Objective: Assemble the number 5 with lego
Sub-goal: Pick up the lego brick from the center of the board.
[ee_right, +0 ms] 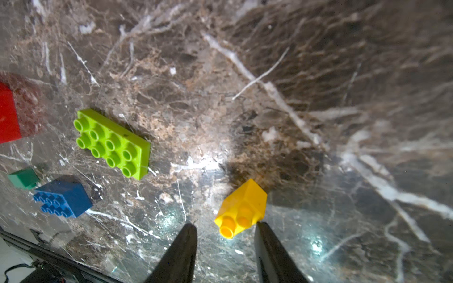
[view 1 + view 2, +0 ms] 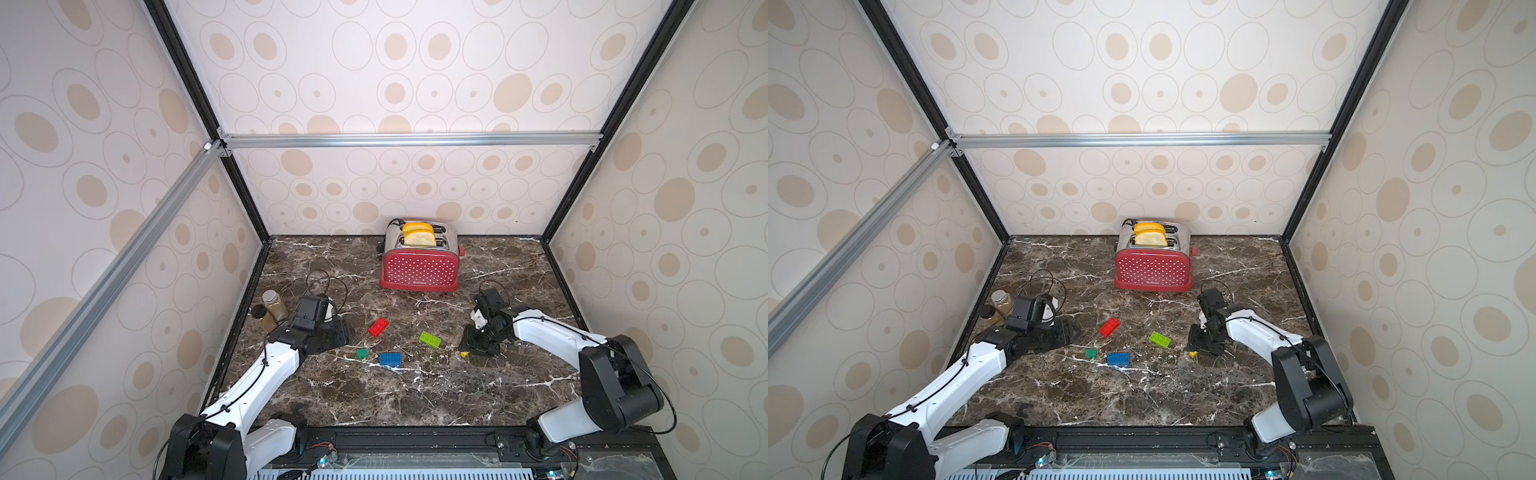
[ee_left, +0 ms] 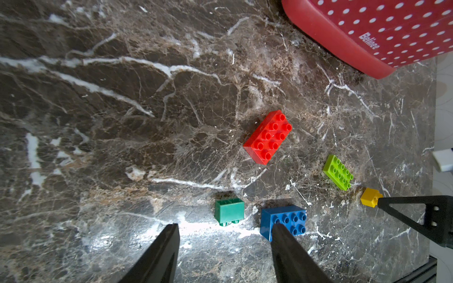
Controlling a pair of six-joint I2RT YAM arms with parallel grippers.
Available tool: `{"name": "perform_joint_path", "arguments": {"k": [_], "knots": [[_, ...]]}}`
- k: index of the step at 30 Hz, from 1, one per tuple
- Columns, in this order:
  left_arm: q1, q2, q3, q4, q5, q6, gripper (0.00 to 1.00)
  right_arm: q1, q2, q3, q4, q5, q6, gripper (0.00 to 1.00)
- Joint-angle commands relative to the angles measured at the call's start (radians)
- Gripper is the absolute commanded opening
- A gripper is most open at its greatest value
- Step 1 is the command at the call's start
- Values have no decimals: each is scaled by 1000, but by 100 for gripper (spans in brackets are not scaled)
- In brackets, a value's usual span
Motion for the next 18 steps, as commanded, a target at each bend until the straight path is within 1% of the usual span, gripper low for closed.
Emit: {"name": "perform_joint_path", "arguments": {"k": [1, 8, 9, 12, 18], "knots": [[-5, -19, 8, -17, 4, 8, 63, 13, 29, 29, -8, 5, -8, 40], [-14, -6, 10, -4, 24, -1, 60, 38, 59, 59, -69, 75, -38, 35], [-20, -2, 13, -3, 24, 0, 60, 42, 63, 59, -76, 86, -43, 32], [-38, 10, 22, 1, 21, 1, 60, 54, 74, 60, -88, 124, -53, 30], [-63, 19, 33, -1, 11, 5, 60, 63, 91, 67, -85, 148, -57, 22]]}}
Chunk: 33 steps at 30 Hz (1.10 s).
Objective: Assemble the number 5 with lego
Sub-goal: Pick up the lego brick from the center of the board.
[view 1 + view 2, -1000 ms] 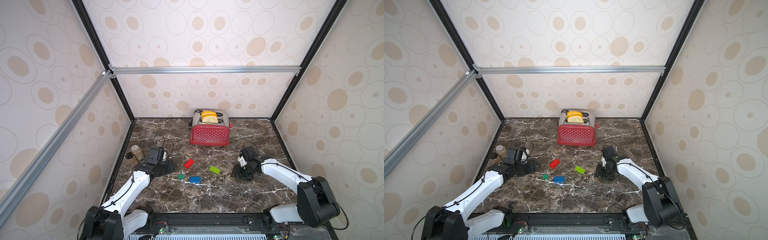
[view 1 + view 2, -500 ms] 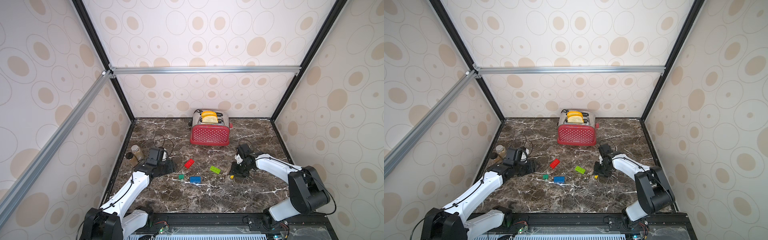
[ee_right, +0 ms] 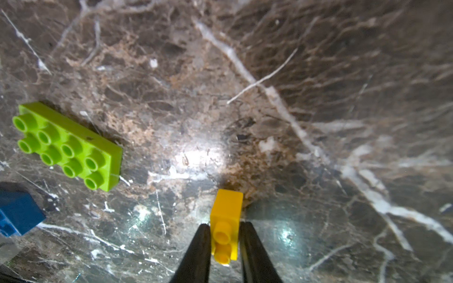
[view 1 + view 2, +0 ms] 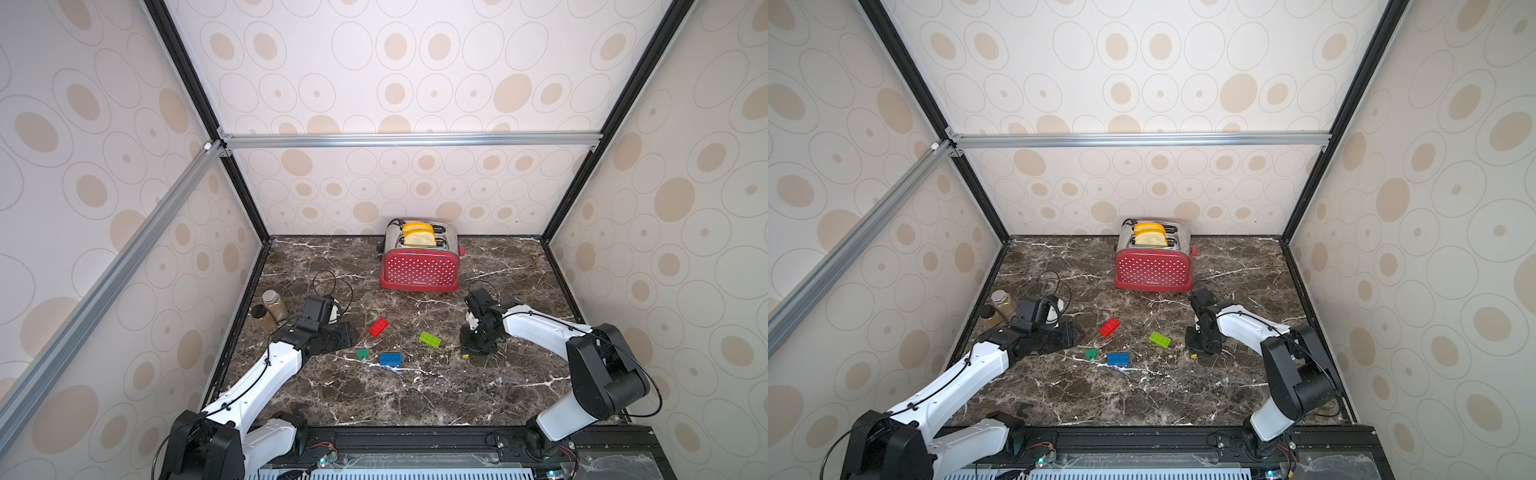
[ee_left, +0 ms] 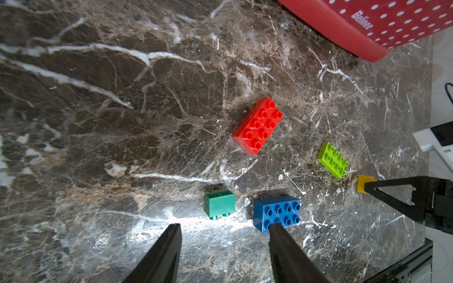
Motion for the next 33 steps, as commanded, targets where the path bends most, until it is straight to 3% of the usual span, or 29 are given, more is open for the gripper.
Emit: {"name": "perform_joint_path", "arguments": {"k": [1, 11, 22, 29, 33], "knots": [[-17, 6, 36, -2, -5, 6, 59, 8, 22, 24, -33, 45, -12, 20], [-111, 111, 123, -1, 40, 63, 54, 15, -24, 43, -86, 79, -52, 16], [-217, 310, 229, 3, 79, 114, 49, 18, -116, 26, -53, -11, -89, 16], [-221, 298, 195, -42, 35, 123, 48, 39, -106, 54, -37, -66, -117, 16], [-222, 315, 158, -41, 75, 119, 49, 52, -91, 65, -33, -72, -120, 16]]}}
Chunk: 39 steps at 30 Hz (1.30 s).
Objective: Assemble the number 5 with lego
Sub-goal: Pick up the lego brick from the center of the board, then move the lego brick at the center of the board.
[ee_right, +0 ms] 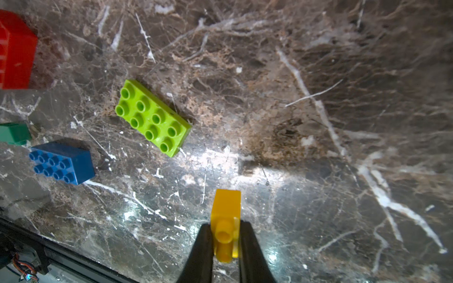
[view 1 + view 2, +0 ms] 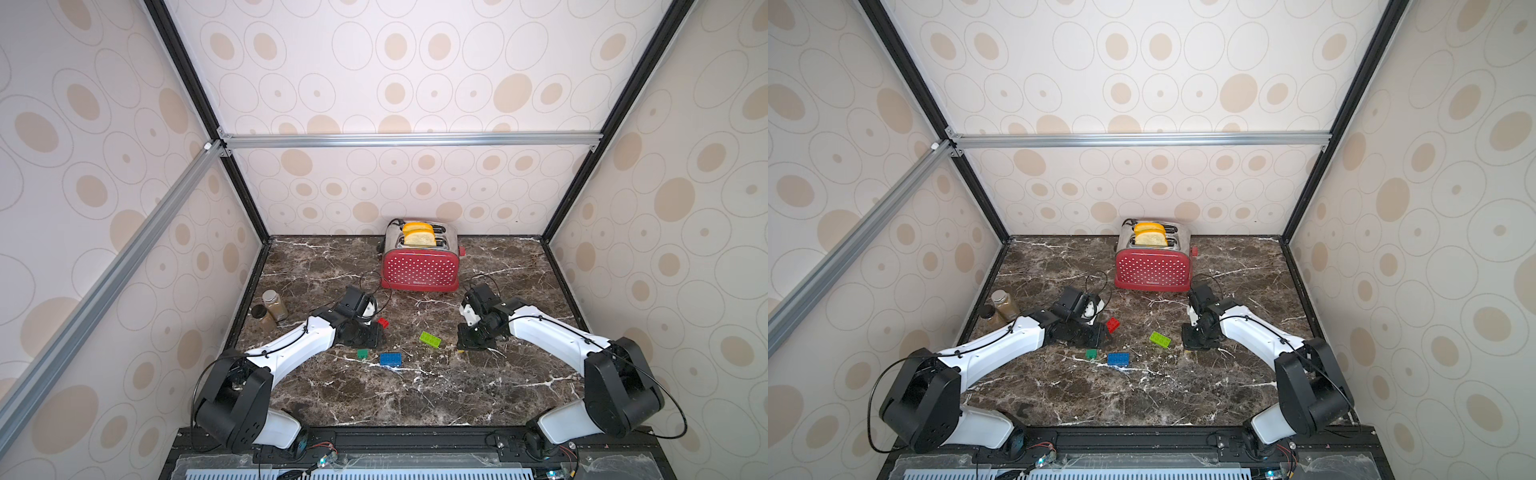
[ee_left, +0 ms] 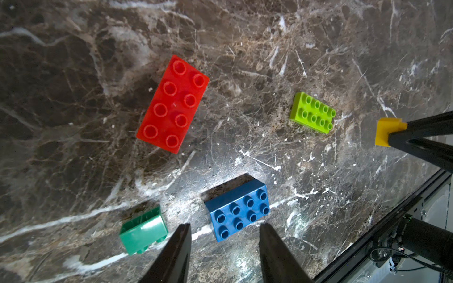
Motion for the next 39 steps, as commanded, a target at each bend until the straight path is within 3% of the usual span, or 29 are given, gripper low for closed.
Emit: {"name": "perform_joint_path", "arguments": {"k": [1, 16, 25, 32, 39], "knots": [[-8, 10, -25, -36, 25, 22, 49, 14, 13, 29, -2, -22, -16, 16], [-27, 134, -36, 19, 160, 17, 46, 16, 21, 22, -6, -25, -17, 16], [-119, 184, 10, 41, 190, 25, 46, 15, 26, 25, -7, -37, -26, 16], [-136, 192, 32, 40, 166, 25, 46, 32, 23, 42, -15, -51, -50, 16], [-137, 35, -6, -18, 35, 17, 53, 108, 50, 89, -7, -50, -80, 16]]}}
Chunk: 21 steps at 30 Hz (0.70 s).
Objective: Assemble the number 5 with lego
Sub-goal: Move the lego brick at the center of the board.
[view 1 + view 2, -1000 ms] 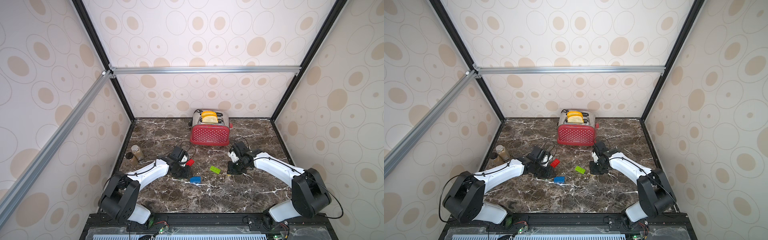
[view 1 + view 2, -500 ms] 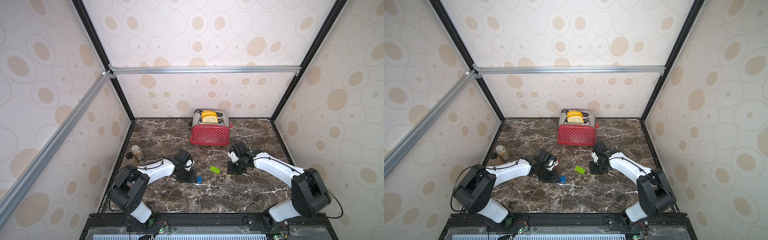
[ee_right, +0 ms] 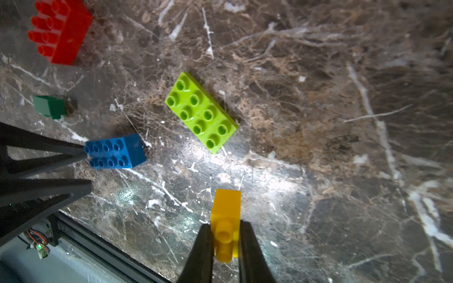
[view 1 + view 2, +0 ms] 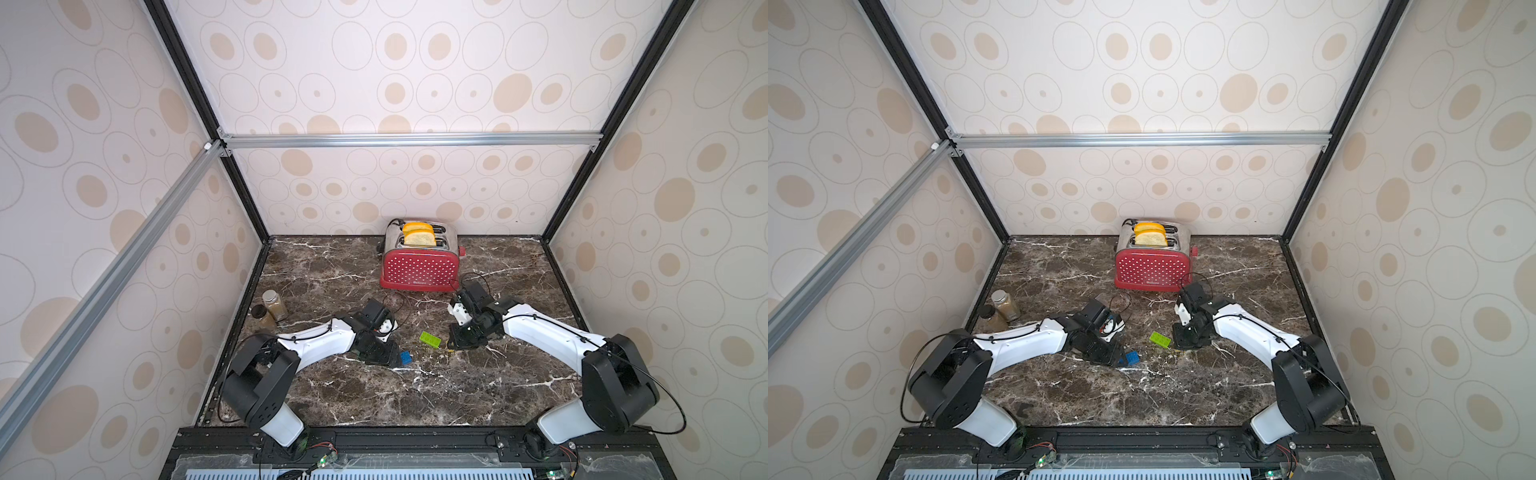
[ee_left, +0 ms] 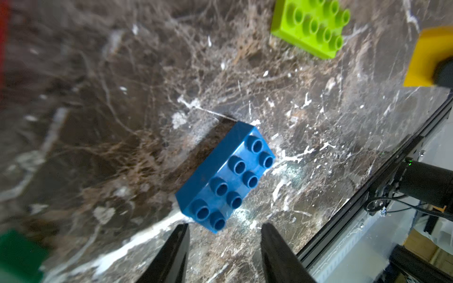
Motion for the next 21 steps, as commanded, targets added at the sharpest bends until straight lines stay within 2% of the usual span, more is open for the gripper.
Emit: {"name": "perform_joint_path", "arguments": {"k": [1, 8, 15, 21], "knots": [[-5, -97, -9, -52, -99, 9, 53, 41, 31, 45, -11, -3, -28, 16], [32, -275, -59, -142, -296, -43, 55, 130, 110, 136, -36, 37, -42, 16], [121, -436, -120, -181, -382, -90, 57, 199, 203, 226, -71, 66, -42, 16], [135, -457, -127, -238, -435, -103, 59, 252, 280, 309, -110, 83, -46, 16]]}}
